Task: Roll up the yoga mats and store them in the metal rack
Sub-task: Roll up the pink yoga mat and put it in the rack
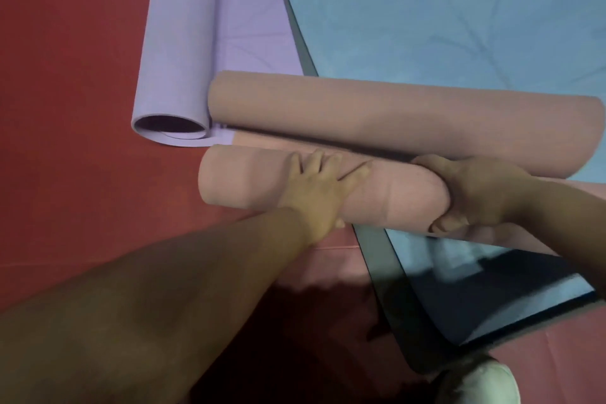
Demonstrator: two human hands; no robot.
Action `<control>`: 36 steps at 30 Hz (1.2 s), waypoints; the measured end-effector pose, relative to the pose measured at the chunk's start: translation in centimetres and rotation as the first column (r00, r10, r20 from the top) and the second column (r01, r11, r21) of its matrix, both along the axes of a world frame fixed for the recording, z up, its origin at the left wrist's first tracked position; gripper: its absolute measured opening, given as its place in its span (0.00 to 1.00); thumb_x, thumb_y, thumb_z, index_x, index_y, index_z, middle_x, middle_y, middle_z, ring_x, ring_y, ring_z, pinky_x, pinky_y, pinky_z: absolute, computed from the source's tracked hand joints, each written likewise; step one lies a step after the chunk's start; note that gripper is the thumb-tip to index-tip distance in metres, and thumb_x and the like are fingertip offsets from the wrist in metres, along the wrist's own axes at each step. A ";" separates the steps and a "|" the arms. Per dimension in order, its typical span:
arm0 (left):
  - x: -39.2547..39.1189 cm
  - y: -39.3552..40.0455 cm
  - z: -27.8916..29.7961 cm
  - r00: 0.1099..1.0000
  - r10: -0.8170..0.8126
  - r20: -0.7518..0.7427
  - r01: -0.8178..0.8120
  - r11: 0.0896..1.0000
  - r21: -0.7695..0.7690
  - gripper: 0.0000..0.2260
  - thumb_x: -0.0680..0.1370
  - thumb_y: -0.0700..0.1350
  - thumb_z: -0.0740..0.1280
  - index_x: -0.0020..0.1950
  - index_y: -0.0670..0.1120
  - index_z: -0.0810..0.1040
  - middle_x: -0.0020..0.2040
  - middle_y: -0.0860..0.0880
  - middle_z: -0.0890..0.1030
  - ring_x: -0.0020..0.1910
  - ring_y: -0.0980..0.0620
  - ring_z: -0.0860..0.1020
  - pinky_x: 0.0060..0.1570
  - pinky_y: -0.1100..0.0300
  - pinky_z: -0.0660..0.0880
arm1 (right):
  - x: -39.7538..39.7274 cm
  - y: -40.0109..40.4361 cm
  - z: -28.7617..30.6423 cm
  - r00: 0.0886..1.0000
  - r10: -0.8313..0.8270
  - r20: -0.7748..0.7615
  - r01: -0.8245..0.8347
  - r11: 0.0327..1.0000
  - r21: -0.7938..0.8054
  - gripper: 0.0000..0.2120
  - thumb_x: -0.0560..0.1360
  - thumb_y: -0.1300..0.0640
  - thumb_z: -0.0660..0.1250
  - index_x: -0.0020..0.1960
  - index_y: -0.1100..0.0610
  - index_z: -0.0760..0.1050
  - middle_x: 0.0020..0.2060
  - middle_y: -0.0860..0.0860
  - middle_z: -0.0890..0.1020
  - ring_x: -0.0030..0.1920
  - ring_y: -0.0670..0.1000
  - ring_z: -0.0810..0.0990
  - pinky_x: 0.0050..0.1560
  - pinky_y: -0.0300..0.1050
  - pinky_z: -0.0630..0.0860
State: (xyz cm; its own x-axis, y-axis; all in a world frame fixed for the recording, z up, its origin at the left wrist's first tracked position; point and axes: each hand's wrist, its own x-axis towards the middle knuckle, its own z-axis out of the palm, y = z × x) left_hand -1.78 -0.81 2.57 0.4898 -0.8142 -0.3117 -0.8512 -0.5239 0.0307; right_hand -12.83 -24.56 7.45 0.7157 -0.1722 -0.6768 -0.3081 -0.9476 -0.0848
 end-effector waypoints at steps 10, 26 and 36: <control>0.7 -3.4 -0.4 0.987 0.024 -0.161 -0.020 0.999 0.029 0.47 0.64 0.62 0.79 0.78 0.63 0.59 0.80 0.49 0.59 0.78 0.45 0.58 0.74 0.43 0.58 | -3.3 -0.9 -2.8 0.970 0.036 0.239 0.015 0.978 -0.209 0.66 0.55 0.24 0.73 0.81 0.41 0.40 0.78 0.60 0.31 0.78 0.63 0.31 0.72 0.75 0.44; 2.6 -4.5 -1.3 0.991 0.117 -0.071 -0.124 0.988 -0.089 0.39 0.72 0.60 0.73 0.78 0.56 0.58 0.82 0.48 0.55 0.81 0.45 0.51 0.77 0.40 0.52 | 0.6 -1.3 -3.5 0.913 -0.170 0.370 0.254 0.948 -0.192 0.62 0.59 0.27 0.74 0.81 0.45 0.44 0.75 0.66 0.57 0.77 0.66 0.52 0.74 0.72 0.52; 4.0 -6.0 -1.0 0.974 0.218 0.057 -0.192 0.937 -0.292 0.21 0.76 0.53 0.73 0.66 0.51 0.72 0.61 0.49 0.75 0.58 0.43 0.71 0.58 0.49 0.69 | 0.7 -0.3 -3.5 0.834 -0.145 0.533 0.263 0.953 -0.152 0.40 0.62 0.33 0.77 0.67 0.50 0.71 0.65 0.57 0.71 0.65 0.62 0.69 0.63 0.61 0.67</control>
